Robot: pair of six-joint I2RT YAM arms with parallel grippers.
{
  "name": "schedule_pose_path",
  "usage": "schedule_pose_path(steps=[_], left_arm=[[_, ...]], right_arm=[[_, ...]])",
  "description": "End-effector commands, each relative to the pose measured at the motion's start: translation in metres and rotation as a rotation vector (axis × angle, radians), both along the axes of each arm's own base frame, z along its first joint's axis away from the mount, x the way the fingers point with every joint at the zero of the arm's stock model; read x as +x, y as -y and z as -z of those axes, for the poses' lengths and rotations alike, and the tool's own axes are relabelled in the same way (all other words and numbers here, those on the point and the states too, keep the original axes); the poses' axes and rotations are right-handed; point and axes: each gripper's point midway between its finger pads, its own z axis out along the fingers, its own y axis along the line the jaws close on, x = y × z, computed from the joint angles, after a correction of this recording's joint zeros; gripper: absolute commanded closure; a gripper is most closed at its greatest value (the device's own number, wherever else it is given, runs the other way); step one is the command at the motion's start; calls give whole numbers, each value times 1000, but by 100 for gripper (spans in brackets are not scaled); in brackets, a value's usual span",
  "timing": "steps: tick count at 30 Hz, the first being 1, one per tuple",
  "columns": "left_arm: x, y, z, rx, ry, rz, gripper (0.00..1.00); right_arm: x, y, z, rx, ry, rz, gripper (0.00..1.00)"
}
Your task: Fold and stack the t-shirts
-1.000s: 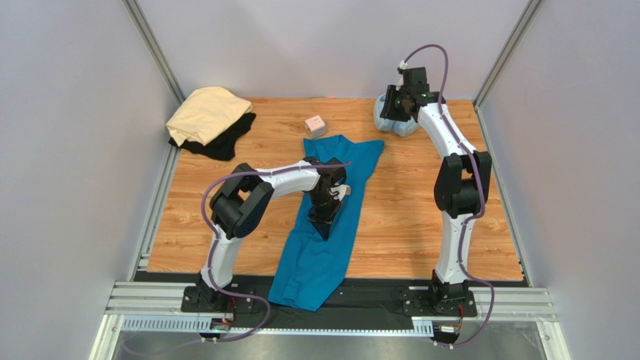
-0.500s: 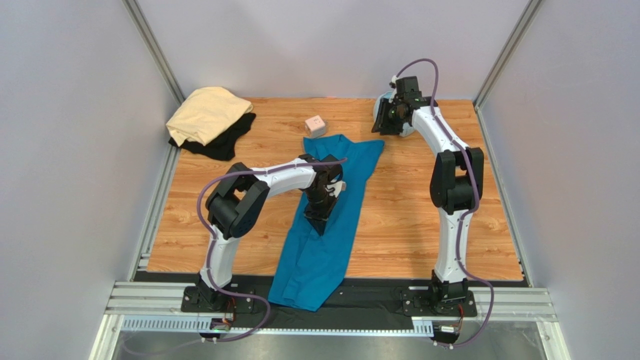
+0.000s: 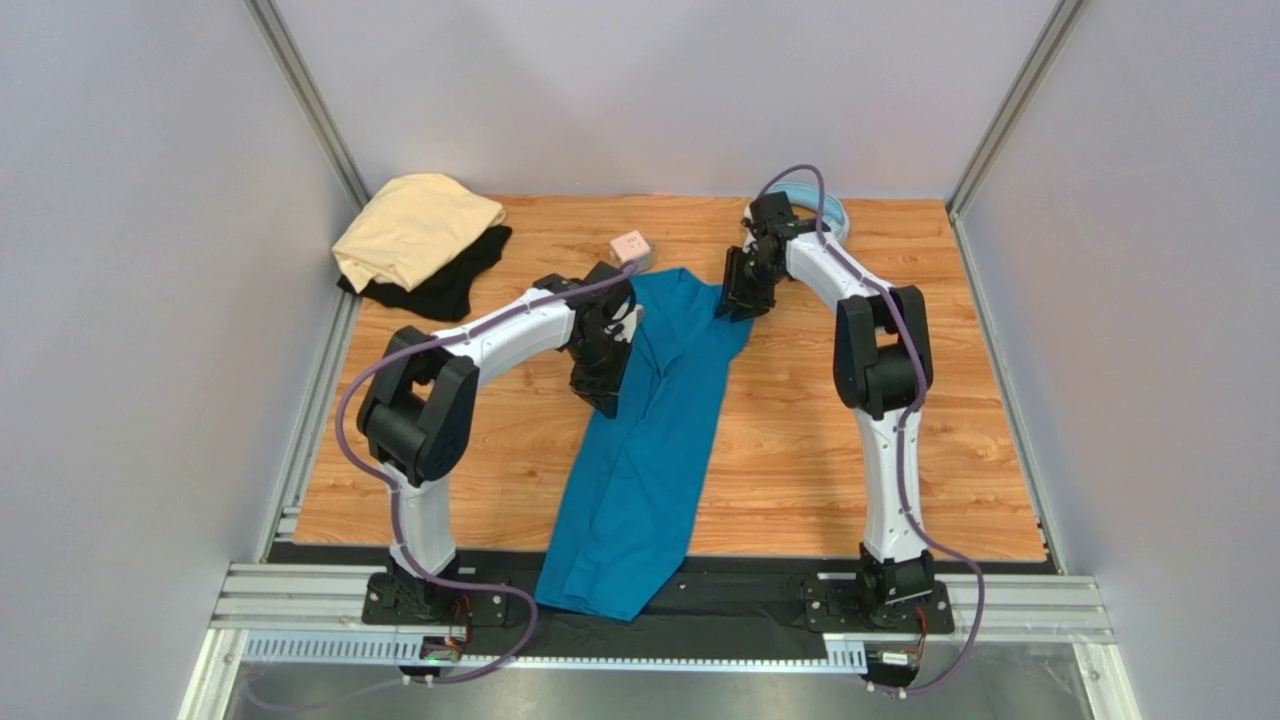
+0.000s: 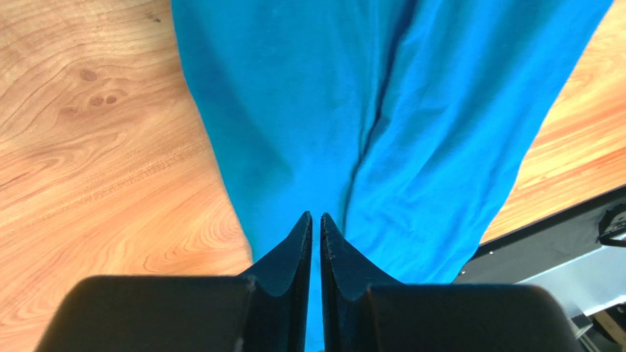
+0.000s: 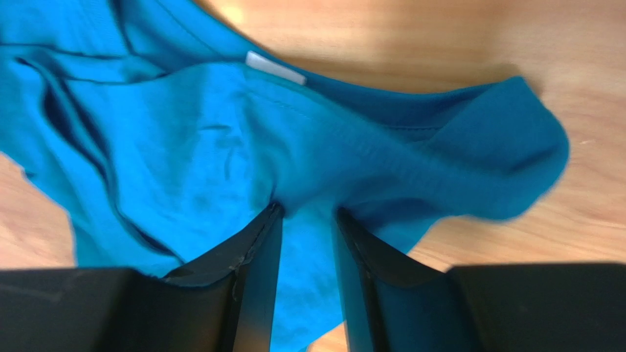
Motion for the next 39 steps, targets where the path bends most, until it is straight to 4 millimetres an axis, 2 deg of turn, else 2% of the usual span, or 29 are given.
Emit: schedule_pose_path(steps=[1, 3, 6, 7, 9, 10, 11, 12, 13, 15, 16, 18, 20, 27, 29, 34, 37, 39], left_arm=[[7, -5, 2, -9, 32, -1, 86], [14, -6, 9, -5, 24, -9, 86], [35, -5, 12, -11, 36, -23, 86], [50, 1, 5, -31, 64, -32, 86], [68, -1, 8, -32, 70, -59, 86], [84, 4, -2, -51, 106, -69, 86], [92, 4, 4, -45, 99, -77, 86], [100, 2, 4, -41, 96, -90, 86], [115, 7, 5, -48, 109, -91, 86], [125, 6, 8, -36, 90, -97, 86], [139, 10, 9, -38, 102, -97, 86], [145, 11, 13, -30, 92, -100, 86], [152, 20, 18, -55, 82, -93, 86], [149, 36, 41, -118, 0, -100, 86], [153, 41, 42, -137, 3, -105, 86], [175, 52, 42, -184, 39, -150, 85], [186, 52, 44, -204, 43, -195, 85], [202, 48, 42, -220, 66, -240, 85]], right_arm=[[-3, 0, 11, -24, -58, 26, 61], [-4, 1, 15, -34, -65, 31, 61], [-5, -1, 21, -44, -79, 27, 61], [-7, -1, 25, -49, -90, 24, 61], [-6, 0, 27, -47, -93, 26, 61], [-7, 0, 30, -52, -96, 23, 61], [-3, -1, 29, -58, -85, 25, 61], [-2, 1, 29, -58, -84, 27, 61], [1, 0, 31, -58, -82, 24, 62], [10, -4, 25, -47, -56, 19, 61], [11, -4, 29, -48, -58, 18, 61], [21, -5, 22, -47, -33, 21, 61], [25, -6, 25, -50, -29, 21, 61], [39, -7, 30, -46, -9, 28, 61], [47, -9, 26, -31, 12, 31, 60], [68, -9, 23, -3, 63, 58, 59], [85, -3, 13, 10, 115, 92, 58], [98, -3, 5, 41, 154, 113, 56]])
